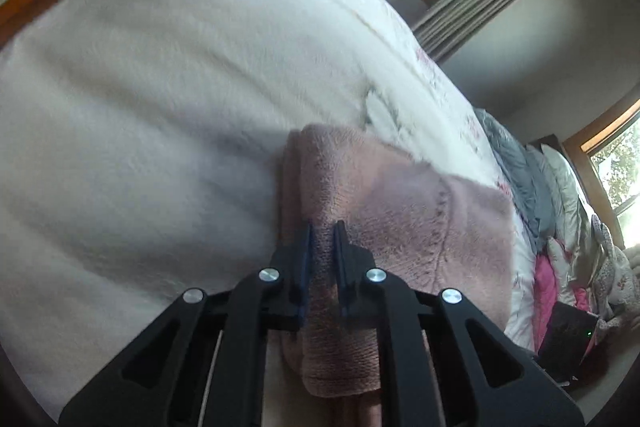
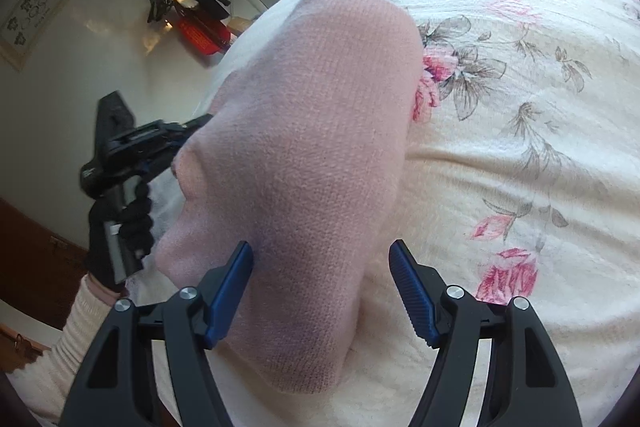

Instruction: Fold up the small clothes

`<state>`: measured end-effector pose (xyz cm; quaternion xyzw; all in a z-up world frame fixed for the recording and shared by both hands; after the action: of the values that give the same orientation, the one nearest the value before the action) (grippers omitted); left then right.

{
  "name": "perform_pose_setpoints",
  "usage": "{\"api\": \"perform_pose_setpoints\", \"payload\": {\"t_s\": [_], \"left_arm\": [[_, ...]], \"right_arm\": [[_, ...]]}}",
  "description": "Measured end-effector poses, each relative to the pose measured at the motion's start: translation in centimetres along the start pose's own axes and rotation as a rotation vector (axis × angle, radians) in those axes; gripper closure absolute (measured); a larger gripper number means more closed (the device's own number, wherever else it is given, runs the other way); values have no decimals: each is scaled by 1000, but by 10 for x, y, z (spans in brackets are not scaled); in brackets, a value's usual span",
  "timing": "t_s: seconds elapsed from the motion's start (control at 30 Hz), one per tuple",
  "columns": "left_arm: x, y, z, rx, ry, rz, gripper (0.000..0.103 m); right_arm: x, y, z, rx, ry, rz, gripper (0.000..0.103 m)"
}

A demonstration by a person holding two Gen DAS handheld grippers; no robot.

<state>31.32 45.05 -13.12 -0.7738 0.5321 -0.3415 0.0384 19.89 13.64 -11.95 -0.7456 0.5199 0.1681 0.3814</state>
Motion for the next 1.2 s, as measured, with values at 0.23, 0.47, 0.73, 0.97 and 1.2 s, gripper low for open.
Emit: {"api": "perform_pose_setpoints", "payload": {"t_s": [0.23, 0.47, 0.73, 0.97, 1.2], "left_arm": [[1, 7, -38, -13, 72, 47, 56], [-10, 25, -37, -94, 161, -4, 46], [-10, 22, 7, -177, 210, -62, 46], [11, 26, 31, -245, 358, -62, 46], [33, 37, 54, -298, 334, 32, 43]], "right_arm": [[-5, -2, -11, 23, -13, -9, 31], [-1, -14, -23, 78, -65, 23, 31], [8, -20, -14, 80, -100, 71, 31], [24, -23, -2, 79, -161, 111, 25], [49, -29, 34, 39, -294, 227, 10]]}}
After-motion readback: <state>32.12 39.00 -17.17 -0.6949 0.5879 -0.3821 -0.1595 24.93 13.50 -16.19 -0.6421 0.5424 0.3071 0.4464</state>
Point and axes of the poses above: each gripper's, at about its wrist camera, not at the fingertips, and z roughly the way its jaws point, x to its right, y to its underside, the point moved 7 cm from there along z, roughly the way its jaws point, and after that the axes turned 8 degrees about -y, right-handed, at the moved point
